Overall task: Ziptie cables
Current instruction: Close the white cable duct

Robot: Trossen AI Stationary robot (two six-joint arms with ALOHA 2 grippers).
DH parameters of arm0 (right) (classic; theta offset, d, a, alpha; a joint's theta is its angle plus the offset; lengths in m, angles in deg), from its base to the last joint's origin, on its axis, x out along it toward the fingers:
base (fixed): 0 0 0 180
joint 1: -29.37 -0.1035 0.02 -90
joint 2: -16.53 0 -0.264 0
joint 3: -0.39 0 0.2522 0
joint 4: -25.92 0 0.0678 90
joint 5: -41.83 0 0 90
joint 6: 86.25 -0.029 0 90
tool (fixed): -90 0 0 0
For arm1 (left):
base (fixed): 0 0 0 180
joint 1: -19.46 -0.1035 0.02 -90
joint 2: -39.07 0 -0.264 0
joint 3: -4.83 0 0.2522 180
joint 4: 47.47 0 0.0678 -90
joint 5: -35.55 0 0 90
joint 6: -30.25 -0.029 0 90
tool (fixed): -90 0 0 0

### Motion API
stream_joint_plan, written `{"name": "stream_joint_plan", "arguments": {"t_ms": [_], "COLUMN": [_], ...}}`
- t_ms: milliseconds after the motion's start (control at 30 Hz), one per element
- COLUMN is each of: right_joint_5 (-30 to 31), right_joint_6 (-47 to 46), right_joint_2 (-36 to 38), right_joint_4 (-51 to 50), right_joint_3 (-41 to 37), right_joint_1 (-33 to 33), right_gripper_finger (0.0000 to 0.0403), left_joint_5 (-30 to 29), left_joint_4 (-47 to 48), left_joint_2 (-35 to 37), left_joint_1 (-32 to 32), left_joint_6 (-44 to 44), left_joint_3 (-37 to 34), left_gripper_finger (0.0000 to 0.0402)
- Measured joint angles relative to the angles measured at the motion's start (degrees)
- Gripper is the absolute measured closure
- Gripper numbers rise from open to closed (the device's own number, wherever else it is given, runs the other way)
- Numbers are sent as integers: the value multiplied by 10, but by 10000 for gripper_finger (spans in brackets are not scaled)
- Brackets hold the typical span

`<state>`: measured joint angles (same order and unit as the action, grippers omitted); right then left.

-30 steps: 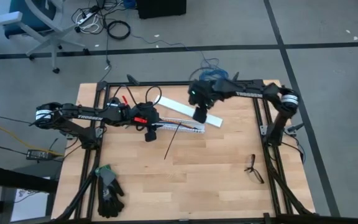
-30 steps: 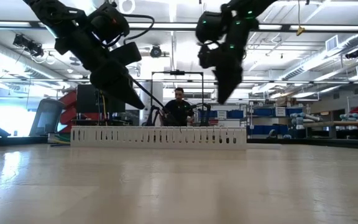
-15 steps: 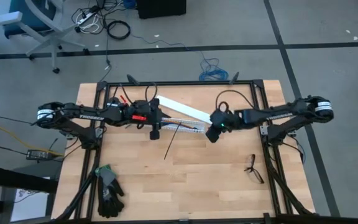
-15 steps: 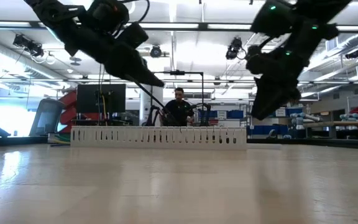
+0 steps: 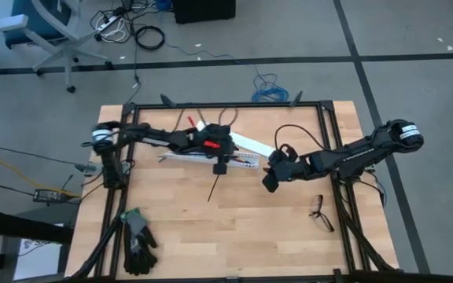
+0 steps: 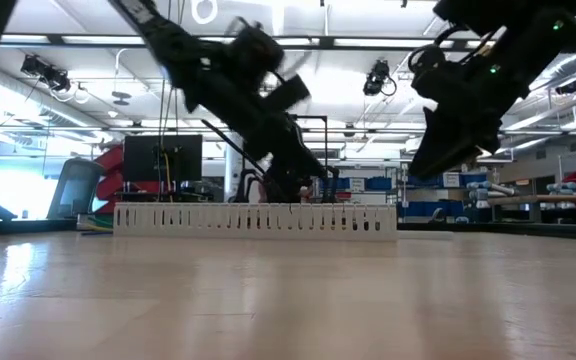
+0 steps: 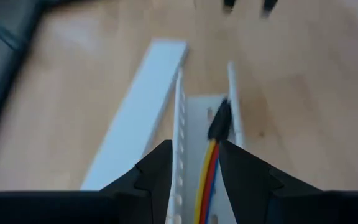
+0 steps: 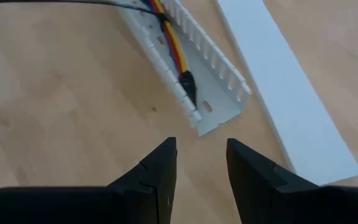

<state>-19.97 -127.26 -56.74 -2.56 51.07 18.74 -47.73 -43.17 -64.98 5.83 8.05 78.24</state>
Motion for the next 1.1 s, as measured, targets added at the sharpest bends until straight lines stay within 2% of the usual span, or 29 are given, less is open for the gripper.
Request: {"name": "stream_joint_plan", "arguments": {"t_ms": [167, 333, 433, 600, 733, 933, 1033, 1100], "right_joint_5": [10, 11, 12, 61, 112, 112, 110, 95], "right_joint_6": [-5, -3, 9, 45, 69, 136, 132, 161], "right_joint_2": [0, 0, 0, 0, 0, -10, -23, -33], "right_joint_4": [1, -1, 0, 4, 15, 17, 41, 73], "right_joint_3": [0, 0, 0, 0, 0, 0, 0, 1], "right_joint_1": [-18, -20, -20, -15, 3, 54, 80, 100], "right_gripper_finger": [275, 275, 275, 276, 276, 277, 277, 277], "left_joint_5": [0, -10, -29, -36, -36, -35, -35, -35], "left_joint_4": [64, 108, 133, 170, 223, 303, 328, 349], "left_joint_2": [-64, -88, -90, -90, -86, -70, -60, -55], "left_joint_1": [-9, -13, -15, -21, -23, -25, -25, -26], "left_joint_6": [-2, -28, -54, -71, -82, -88, -90, -91], "left_joint_3": [75, 101, 103, 104, 106, 106, 105, 104], "left_gripper_finger": [259, 265, 296, 385, 389, 391, 391, 391]}}
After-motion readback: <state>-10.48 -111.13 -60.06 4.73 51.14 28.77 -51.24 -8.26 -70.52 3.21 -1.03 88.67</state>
